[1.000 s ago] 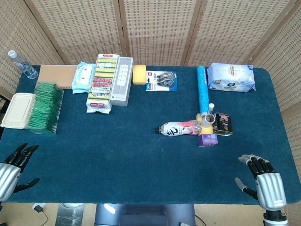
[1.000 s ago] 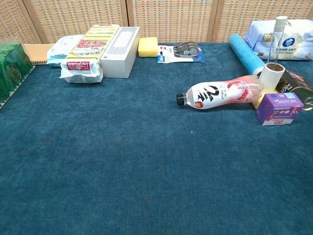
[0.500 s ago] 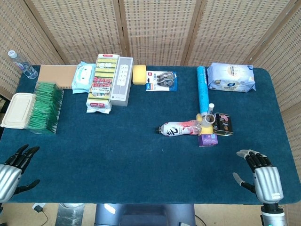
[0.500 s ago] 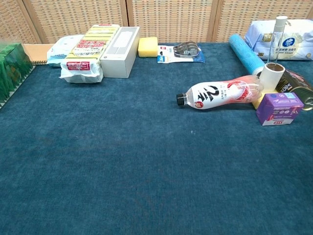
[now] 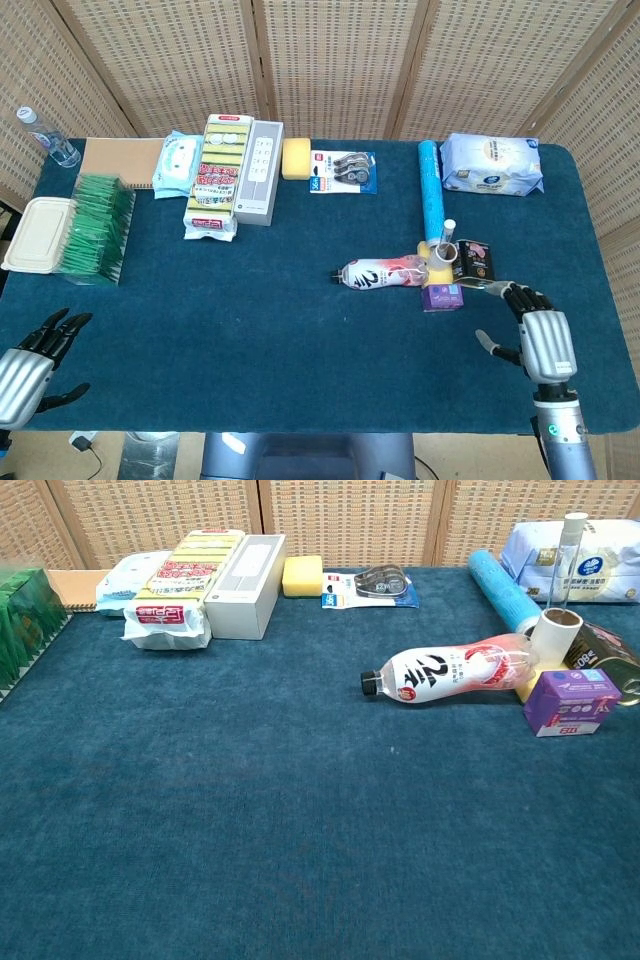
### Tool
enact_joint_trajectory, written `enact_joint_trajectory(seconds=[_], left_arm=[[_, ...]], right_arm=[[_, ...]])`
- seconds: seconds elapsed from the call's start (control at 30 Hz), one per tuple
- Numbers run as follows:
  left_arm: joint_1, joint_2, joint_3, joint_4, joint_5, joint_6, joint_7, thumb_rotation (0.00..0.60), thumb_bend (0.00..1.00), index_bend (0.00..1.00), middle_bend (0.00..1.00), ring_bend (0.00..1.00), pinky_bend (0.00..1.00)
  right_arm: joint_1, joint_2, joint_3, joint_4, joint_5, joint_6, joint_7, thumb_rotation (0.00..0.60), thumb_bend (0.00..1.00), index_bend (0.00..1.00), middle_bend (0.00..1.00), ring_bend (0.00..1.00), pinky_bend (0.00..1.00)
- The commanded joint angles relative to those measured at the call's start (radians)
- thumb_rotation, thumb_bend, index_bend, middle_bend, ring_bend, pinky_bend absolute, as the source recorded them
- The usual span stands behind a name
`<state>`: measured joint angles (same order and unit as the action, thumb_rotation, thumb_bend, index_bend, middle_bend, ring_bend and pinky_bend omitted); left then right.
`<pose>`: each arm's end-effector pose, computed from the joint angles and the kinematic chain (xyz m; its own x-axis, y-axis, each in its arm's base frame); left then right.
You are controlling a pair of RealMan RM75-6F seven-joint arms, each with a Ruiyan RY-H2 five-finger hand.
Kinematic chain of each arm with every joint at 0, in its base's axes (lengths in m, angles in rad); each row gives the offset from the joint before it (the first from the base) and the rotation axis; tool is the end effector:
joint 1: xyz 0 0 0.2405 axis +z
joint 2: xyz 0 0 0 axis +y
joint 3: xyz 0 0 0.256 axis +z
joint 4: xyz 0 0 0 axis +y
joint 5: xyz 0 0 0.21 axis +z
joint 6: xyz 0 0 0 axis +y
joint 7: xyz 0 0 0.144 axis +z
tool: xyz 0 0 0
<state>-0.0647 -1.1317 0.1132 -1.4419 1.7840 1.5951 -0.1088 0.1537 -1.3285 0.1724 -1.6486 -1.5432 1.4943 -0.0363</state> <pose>-0.3151 0.1369 0.1457 0.4445 0.0837 0.8919 0.8716 -0.2704 -0.4090 -0.2512 -0.2203 0.1116 0.1797 0.1236 0.9759 -0.9716 -0.1330 0.1958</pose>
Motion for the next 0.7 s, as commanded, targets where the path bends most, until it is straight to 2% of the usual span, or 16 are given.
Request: enact_joint_trajectory(seconds=[0.03,0.37,0.7], left_arm=[[-0.003,0.0,0.001,0.0,0.0,-0.005,-0.001,0.6,0.11,0.0,0.16,0.08,0.3],[-0.005,0.005,0.002,0.005,0.001,-0.001,-0.02,0.6,0.11,0.0,0.16,0.08,0.3],[-0.007,0.009,0.002,0.014,-0.002,0.001,-0.039,0.6,0.11,0.0,0.16,0.08,0.3]], right_arm=[[0.079,-0.037,0.07,0.021,0.104,-0.101,-0.007,0.6,0.23,0.29,0.33,0.32,0.34],[0.197,-0.114,0.176,0.087,0.274,-0.21,-0.028,0.6,0.23,0.29,0.32,0.32,0.33],[0.257,-0.129,0.225,0.084,0.42,-0.285,-0.045,0.6,0.23,0.29,0.32,0.32,0.33]])
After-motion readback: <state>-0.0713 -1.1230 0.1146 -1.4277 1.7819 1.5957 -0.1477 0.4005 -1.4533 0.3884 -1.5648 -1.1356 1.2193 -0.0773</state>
